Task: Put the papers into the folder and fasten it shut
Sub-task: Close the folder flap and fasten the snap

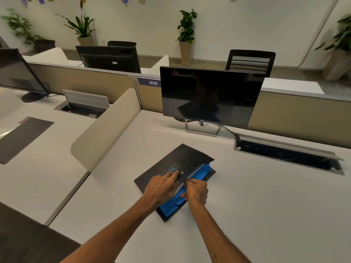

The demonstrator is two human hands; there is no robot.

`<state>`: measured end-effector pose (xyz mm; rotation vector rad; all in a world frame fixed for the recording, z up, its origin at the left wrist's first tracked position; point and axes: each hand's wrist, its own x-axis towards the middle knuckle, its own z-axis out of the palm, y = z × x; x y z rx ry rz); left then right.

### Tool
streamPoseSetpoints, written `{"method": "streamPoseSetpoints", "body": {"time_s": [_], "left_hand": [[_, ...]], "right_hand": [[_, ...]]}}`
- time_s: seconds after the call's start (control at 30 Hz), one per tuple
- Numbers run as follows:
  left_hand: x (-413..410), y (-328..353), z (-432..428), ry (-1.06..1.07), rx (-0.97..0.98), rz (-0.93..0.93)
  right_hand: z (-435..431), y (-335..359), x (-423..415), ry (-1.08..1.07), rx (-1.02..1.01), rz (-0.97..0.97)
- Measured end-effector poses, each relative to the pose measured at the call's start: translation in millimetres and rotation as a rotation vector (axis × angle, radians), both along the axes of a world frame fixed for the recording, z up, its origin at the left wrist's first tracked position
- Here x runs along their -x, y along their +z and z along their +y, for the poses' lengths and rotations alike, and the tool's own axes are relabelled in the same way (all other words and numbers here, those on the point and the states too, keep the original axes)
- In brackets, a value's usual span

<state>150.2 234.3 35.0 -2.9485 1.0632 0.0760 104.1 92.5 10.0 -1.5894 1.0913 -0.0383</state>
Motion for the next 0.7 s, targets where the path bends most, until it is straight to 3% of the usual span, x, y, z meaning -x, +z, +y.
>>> {"method": "streamPoseSetpoints", "body": {"time_s": [0.13, 0.3, 0.37, 0.7], "left_hand": [[-0.2, -6.0, -3.2, -0.004, -0.007, 0.029], [6.7, -11.3, -11.3, 0.044, 0.020, 0.081], [11.7, -16.7, -15.4, 0.042, 0.006, 0.080], [44.1, -26.4, -67.9, 0.006, -0.109, 0.162]], "right_hand": [[-0.1, -5.6, 7.6, 0.057, 0.115, 0.019], [-17.3, -12.2, 39.6, 0.308, 0.653, 0.069], [-30.7, -16.1, 51.9, 0.372, 0.749, 0.065], [-79.3, -24.8, 85.3, 0.397, 0.601, -0.019]]}}
